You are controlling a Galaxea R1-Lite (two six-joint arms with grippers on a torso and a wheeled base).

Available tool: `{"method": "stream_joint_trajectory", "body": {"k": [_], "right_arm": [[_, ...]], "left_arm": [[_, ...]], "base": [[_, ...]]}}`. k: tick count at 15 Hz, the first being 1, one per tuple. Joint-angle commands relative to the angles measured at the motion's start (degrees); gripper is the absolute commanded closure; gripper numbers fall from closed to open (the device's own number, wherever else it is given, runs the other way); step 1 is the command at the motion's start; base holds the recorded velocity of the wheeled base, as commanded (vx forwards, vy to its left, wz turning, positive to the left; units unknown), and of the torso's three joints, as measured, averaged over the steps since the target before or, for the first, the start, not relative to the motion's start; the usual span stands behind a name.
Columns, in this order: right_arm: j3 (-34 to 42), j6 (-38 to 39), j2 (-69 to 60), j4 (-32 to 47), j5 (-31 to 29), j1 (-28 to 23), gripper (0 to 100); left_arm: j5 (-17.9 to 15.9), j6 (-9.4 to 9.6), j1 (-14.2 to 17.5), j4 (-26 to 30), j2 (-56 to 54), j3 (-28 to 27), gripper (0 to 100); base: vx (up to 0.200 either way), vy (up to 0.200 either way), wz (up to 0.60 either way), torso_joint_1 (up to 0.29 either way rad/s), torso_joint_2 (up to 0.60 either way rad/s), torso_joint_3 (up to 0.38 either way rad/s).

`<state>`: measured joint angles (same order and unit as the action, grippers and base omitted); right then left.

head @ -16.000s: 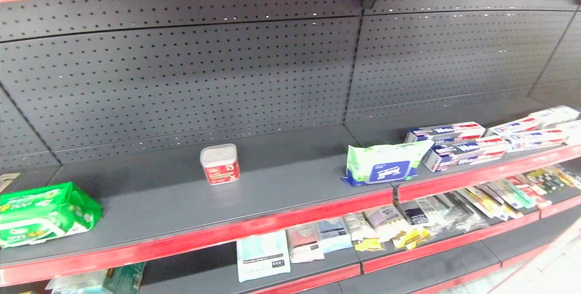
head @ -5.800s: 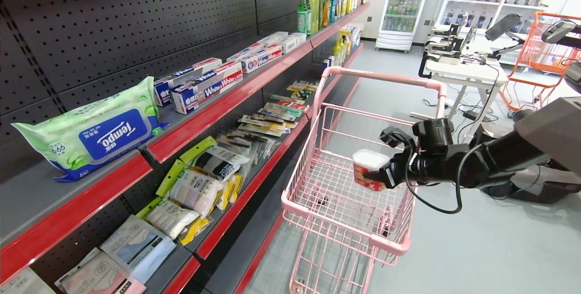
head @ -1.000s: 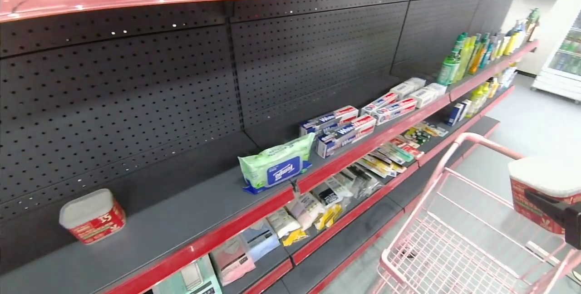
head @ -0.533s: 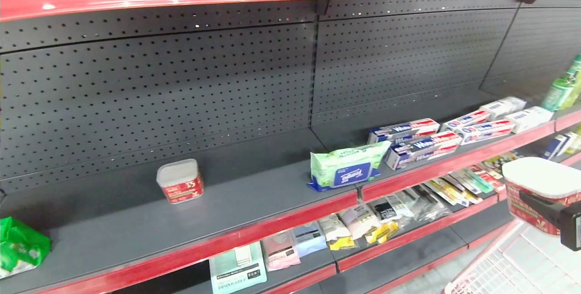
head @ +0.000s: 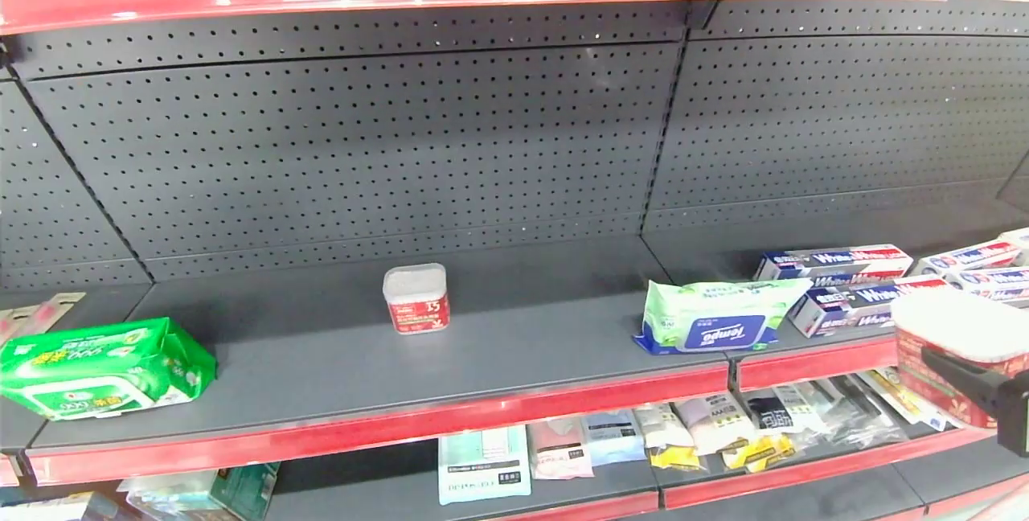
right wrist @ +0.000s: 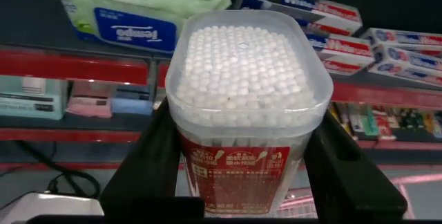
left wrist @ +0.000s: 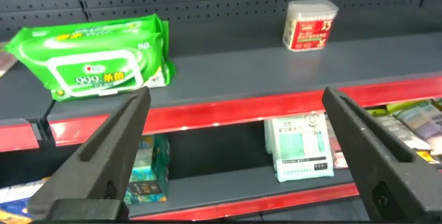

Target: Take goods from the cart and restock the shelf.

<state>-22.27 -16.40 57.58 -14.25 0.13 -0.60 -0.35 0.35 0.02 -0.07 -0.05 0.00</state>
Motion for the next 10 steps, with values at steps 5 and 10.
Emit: {"method": "stream_joint_trajectory", "body": {"k": [5, 10], "right_arm": [[3.29, 8.57, -5.72, -0.34, 5.84, 0.25, 100], [8.82, 11.04, -11.08, -0.16, 6.19, 0.16, 100]], "left_arm": [[0.00, -0.09, -0.11, -0.01, 0.66, 0.00, 0], [-0.26, 0.61, -1.17, -0.10, 5.15, 0.00, 0]], "base": [[0.000, 0.000, 0.00, 0.000, 0.00, 0.000], [0.000, 0.000, 0.00, 0.000, 0.00, 0.000]]}}
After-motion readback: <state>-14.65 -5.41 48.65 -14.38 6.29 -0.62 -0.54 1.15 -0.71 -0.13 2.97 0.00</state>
